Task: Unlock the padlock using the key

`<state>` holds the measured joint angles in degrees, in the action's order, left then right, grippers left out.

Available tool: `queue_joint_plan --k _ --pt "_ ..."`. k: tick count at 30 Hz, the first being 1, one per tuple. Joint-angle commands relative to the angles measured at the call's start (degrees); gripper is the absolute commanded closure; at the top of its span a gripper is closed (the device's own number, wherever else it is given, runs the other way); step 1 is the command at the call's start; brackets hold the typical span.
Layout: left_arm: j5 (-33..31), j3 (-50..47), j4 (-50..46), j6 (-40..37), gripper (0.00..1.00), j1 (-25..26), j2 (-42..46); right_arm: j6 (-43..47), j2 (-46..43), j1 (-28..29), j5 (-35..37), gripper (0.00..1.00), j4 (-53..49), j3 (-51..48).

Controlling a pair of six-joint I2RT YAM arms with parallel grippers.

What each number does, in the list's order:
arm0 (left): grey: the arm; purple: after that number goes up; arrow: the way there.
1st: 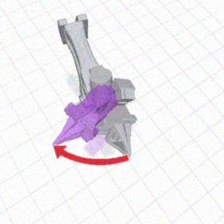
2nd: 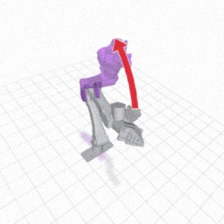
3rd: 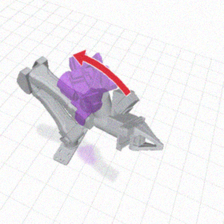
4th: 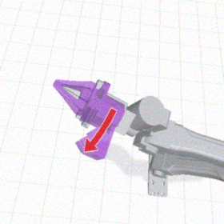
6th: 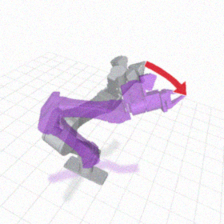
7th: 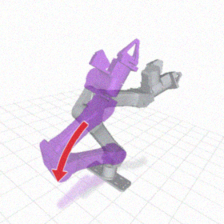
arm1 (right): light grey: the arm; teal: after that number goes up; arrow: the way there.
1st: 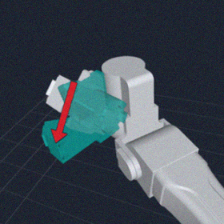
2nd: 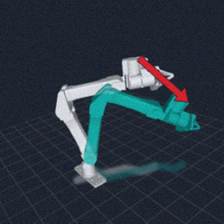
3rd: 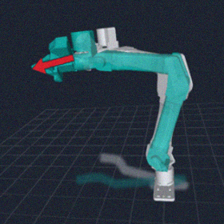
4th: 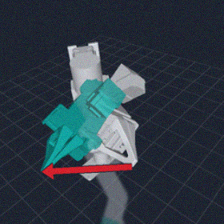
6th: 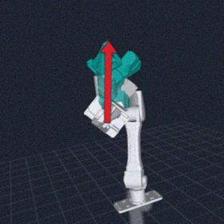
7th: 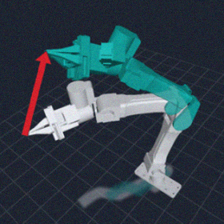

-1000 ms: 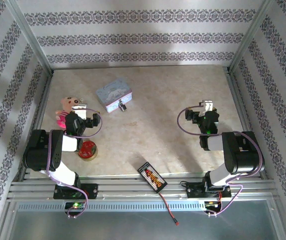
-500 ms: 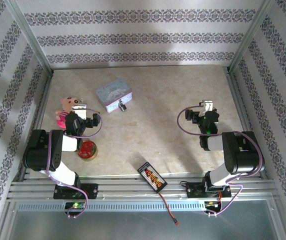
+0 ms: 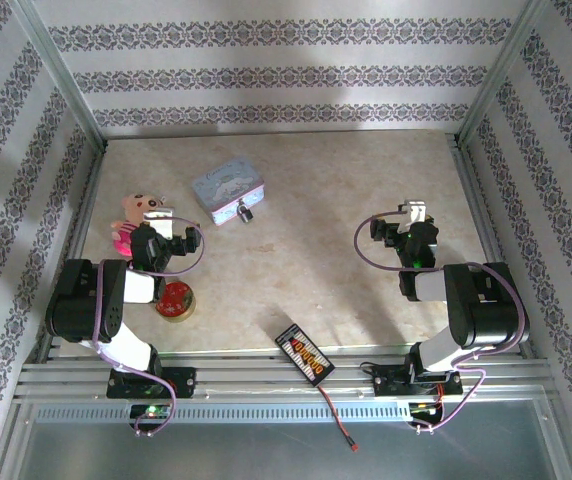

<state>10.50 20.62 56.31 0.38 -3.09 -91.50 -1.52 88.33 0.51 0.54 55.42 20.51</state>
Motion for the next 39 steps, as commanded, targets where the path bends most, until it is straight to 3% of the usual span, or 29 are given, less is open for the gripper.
queue_joint_plan --k 1,15,29,35,39 --pt "1.0 0.8 -0.3 -0.2 0.01 -0.1 0.2 -0.2 -0.3 0.0 -0.6 0.02 0.0 0.8" --pt "1.1 0.8 -0.4 -0.2 0.01 -0.1 0.2 -1.0 -2.6 0.1 1.8 0.02 -5.1 2.6" --pt "-3.2 0.3 -1.5 1.3 0.01 -0.1 3.2 -7.4 -15.4 0.2 6.5 0.02 -35.5 11.4" --pt "-9.5 1.5 -14.1 4.0 0.01 -0.1 14.7 -15.8 -17.3 0.3 6.8 0.16 -54.7 18.3" --pt "-15.4 1.1 -20.2 11.9 0.01 -0.1 21.6 -21.1 -17.0 0.3 5.5 0.28 -64.5 21.6"
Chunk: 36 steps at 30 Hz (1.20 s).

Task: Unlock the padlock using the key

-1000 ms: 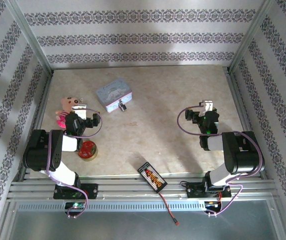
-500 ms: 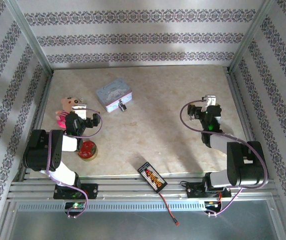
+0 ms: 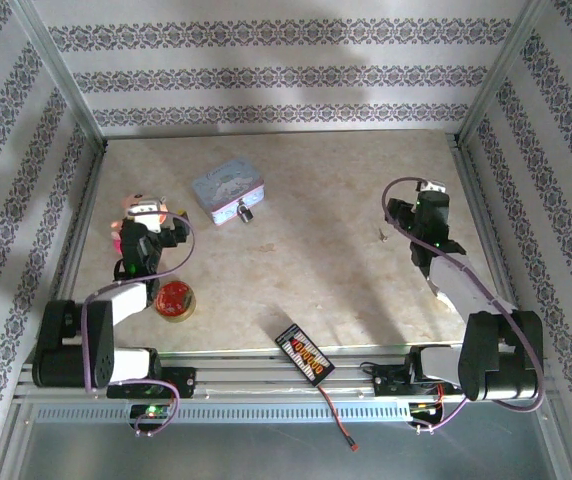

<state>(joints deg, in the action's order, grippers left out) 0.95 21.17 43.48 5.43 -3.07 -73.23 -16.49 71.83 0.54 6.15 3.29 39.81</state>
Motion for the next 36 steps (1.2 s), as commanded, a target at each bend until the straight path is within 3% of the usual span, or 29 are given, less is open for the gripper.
queue_joint_plan --k 1,8,14,21,36 --pt "-6.6 0.2 -8.4 9.3 0.01 -0.1 4.5 -7.2 -0.3 0.3 -0.2 0.3 -13.9 2.7" --pt "1.6 3.4 -18.4 19.0 0.01 0.0 9.0 -10.5 6.9 0.3 -1.7 0.41 -25.2 9.5" --pt "10.3 4.4 -17.5 26.9 0.01 0.2 6.7 -12.2 15.0 0.3 -3.7 0.46 -28.2 14.6" --pt "10.3 3.7 -17.2 27.4 0.01 2.6 7.9 -13.8 22.5 0.5 -6.6 0.52 -28.2 18.7" --pt "10.0 2.9 -17.5 29.1 0.01 2.8 8.5 -15.0 30.3 0.9 -8.1 0.66 -27.4 21.3"
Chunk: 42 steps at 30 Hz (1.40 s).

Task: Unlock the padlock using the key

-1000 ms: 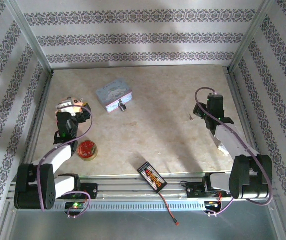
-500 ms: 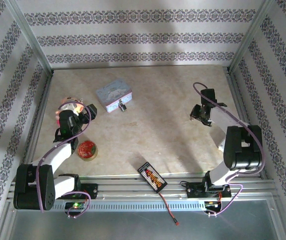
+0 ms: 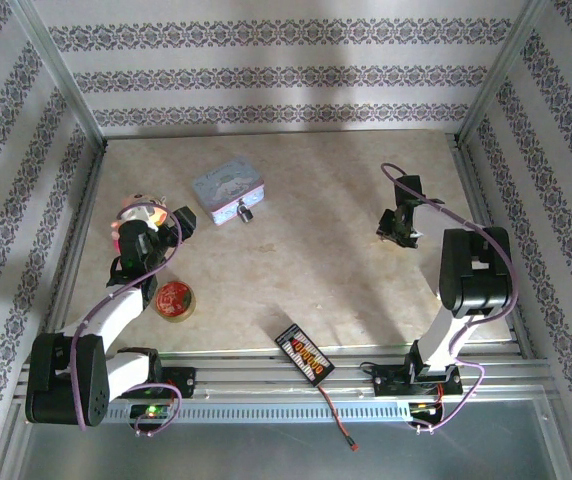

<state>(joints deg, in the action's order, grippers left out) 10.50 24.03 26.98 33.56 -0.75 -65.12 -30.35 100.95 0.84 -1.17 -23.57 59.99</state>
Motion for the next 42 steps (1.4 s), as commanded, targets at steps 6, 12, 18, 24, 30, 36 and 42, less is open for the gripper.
queue_joint_plan --k 6,12,18,24,30,36,42 --pt "0.6 0.2 -1.2 1.2 0.01 0.5 0.2 -1.2 2.1 0.8 -1.8 0.74 0.0 1.1" --pt "0.4 0.4 -1.6 1.6 0.01 0.6 0.2 -1.2 2.0 1.1 -1.7 0.9 0.2 1.0" --pt "0.9 2.5 -4.2 1.9 0.01 0.6 0.1 1.4 -1.1 2.2 -2.8 1.0 -0.8 1.6" --pt "2.5 4.0 -3.6 4.0 0.01 1.4 -0.1 4.3 -4.6 5.6 -1.5 1.0 -6.3 4.7" --pt "4.2 7.1 -4.7 6.2 0.01 3.8 -1.8 5.5 -8.9 10.9 -3.4 1.0 -9.7 7.5" --pt "8.2 12.1 -6.5 10.9 0.01 6.9 -5.4 6.2 -13.6 15.9 -11.4 1.0 -8.1 9.1" --pt "14.5 13.4 2.4 7.0 0.01 12.6 -8.5 5.2 -16.4 19.0 -17.7 1.0 -7.1 12.4"
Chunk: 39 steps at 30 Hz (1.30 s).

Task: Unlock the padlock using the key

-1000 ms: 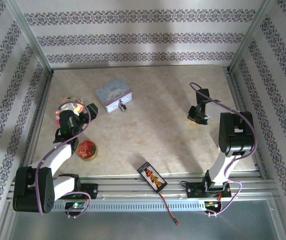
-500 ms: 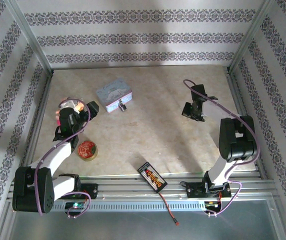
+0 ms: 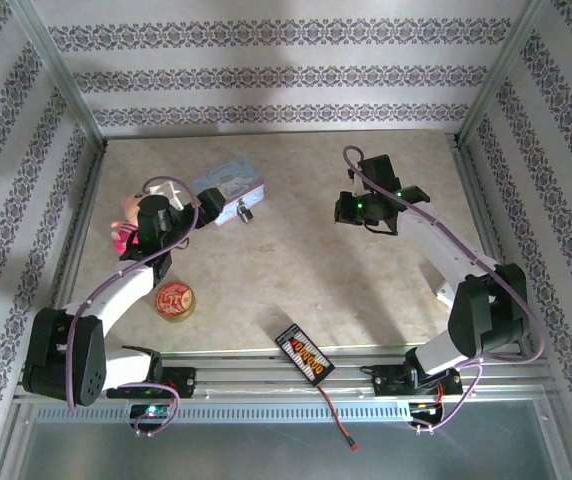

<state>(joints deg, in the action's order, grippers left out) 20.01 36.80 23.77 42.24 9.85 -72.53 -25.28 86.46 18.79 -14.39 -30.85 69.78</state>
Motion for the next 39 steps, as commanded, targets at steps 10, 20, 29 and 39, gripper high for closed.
queue_joint_plan --k 10,20,29,39 --pt "11.6 1.8 9.1 -24.8 0.18 13.0 -2.8 -5.8 -5.3 3.7 -11.6 1.0 5.4 6.2" --pt "11.3 1.3 21.3 -40.3 0.34 20.2 -9.1 -11.1 -5.9 5.5 -18.0 1.0 11.4 6.9" --pt "10.5 5.1 31.8 -39.2 0.44 21.5 -16.6 -12.4 -5.3 7.7 -18.2 1.0 12.6 7.7" --pt "10.8 7.5 36.3 -40.3 0.45 22.3 -20.0 -13.4 -4.8 8.5 -18.6 1.0 13.8 7.1"
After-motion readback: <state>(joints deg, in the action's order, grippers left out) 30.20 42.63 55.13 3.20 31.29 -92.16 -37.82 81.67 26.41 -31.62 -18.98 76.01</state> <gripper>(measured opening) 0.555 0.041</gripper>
